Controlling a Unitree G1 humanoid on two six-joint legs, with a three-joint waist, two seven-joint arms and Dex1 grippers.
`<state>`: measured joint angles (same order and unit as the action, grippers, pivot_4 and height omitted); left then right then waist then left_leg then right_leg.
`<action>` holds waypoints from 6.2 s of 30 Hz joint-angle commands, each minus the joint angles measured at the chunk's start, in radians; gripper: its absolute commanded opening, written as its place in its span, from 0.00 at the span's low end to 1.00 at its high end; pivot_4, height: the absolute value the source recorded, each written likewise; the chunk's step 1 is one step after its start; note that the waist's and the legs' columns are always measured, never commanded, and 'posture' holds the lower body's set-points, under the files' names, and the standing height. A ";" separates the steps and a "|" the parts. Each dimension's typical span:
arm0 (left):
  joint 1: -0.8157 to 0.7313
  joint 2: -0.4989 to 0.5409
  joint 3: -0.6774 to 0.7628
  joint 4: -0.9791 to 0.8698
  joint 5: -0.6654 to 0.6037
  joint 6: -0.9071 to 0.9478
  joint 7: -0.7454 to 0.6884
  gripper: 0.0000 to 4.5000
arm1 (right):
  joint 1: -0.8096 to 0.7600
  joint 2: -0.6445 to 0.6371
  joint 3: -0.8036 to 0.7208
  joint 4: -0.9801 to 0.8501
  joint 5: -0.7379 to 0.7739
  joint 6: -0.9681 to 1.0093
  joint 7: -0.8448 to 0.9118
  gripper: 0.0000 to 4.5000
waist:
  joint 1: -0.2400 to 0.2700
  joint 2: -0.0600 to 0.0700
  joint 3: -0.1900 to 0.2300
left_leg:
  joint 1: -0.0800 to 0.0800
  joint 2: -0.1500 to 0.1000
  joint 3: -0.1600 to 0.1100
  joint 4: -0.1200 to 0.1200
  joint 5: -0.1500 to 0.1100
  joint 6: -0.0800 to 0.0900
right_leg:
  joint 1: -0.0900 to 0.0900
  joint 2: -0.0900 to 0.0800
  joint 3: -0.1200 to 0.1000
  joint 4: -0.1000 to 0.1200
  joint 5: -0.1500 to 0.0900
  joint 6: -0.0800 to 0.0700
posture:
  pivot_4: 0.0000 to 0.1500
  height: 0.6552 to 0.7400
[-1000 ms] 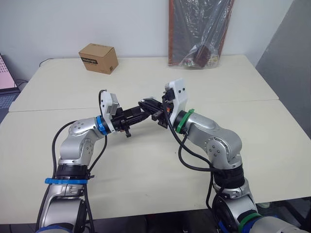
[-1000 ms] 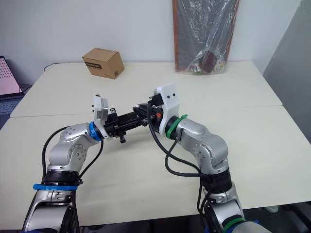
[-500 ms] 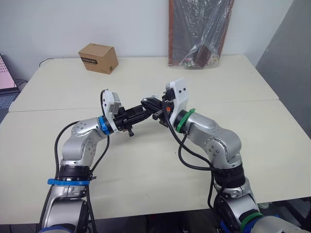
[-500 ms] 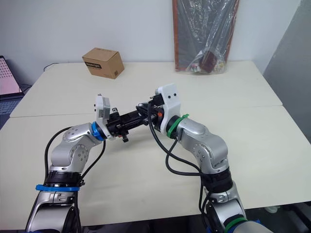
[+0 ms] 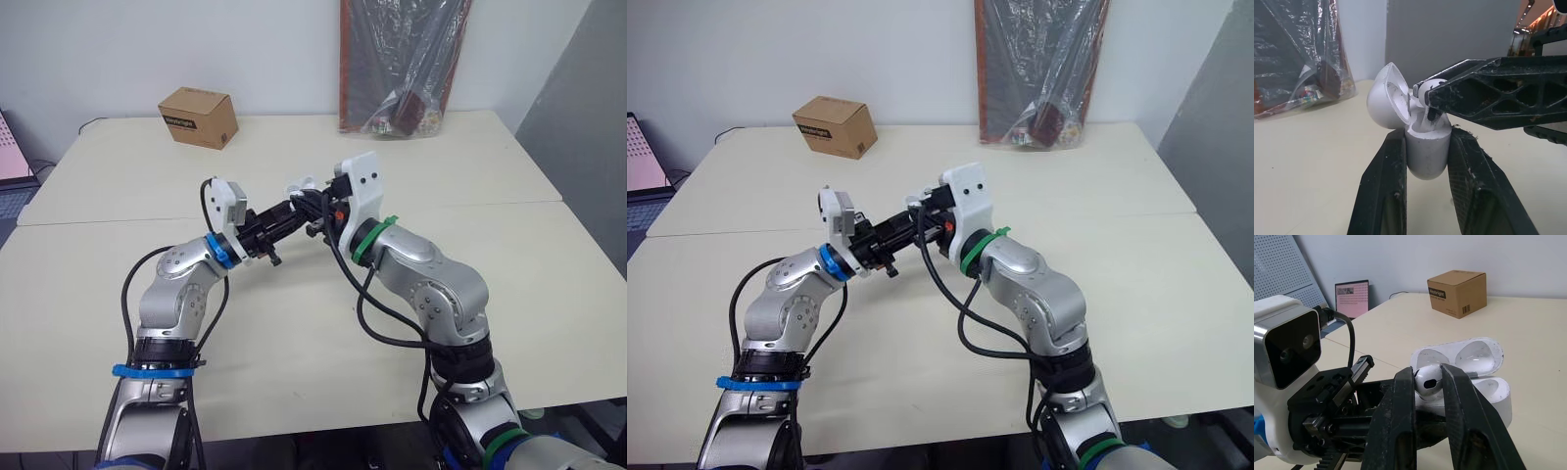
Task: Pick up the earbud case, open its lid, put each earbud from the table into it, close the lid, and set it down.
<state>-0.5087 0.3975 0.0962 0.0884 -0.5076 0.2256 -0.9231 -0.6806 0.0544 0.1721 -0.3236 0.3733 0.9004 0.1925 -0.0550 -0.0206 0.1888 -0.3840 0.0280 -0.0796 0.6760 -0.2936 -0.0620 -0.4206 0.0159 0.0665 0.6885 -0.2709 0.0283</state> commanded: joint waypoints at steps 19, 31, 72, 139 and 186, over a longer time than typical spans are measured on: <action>-0.006 0.061 0.054 -0.095 -0.067 0.067 -0.044 0.17 | 0.029 -0.152 -0.122 -0.198 0.227 0.014 0.211 0.54 | 0.001 0.000 0.000 | -0.001 0.000 0.000 0.000 0.000 0.000 | 0.000 0.000 0.000 -0.003 0.000 0.000 | 1.00 1.00; -0.014 0.163 0.068 -0.033 -0.155 0.158 -0.199 0.17 | -0.010 -0.622 -0.077 -0.030 0.106 0.073 0.278 0.54 | 0.000 0.000 0.000 | -0.001 0.000 0.001 -0.002 0.000 0.000 | 0.001 0.000 0.000 -0.007 0.000 0.000 | 1.00 1.00; 0.036 0.143 0.071 -0.100 -0.169 0.162 -0.178 0.17 | 0.000 -0.572 0.163 0.438 -0.242 -0.154 0.552 0.01 | 0.002 0.000 0.000 | 0.001 0.000 0.001 0.000 0.000 0.000 | 0.004 0.000 0.001 -0.006 0.001 0.001 | 1.00 1.00; 0.016 0.115 0.049 -0.071 -0.155 0.129 -0.182 0.17 | 0.463 -1.170 0.036 0.030 -0.738 -1.050 0.839 0.23 | 0.025 0.000 0.000 | 0.009 -0.001 0.002 0.001 0.000 0.000 | 0.013 0.000 0.002 -0.008 0.001 0.002 | 1.00 1.00; 0.046 0.093 0.045 -0.081 -0.146 0.113 -0.175 0.17 | 0.039 -0.943 0.036 -0.013 0.026 0.714 0.542 0.43 | 0.023 0.000 0.000 | 0.005 -0.001 0.000 0.001 0.000 0.000 | 0.010 -0.001 -0.001 -0.008 0.001 0.001 | 1.00 1.00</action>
<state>-0.4623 0.4942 0.1337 0.0448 -0.6515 0.3586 -1.1004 -0.6150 -0.8699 0.2271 -0.3165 0.3599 1.6070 0.7578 -0.0316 -0.0209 0.1888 -0.3791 0.0269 -0.0792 0.6770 -0.2937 -0.0616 -0.4110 0.0154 0.0660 0.6803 -0.2701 0.0297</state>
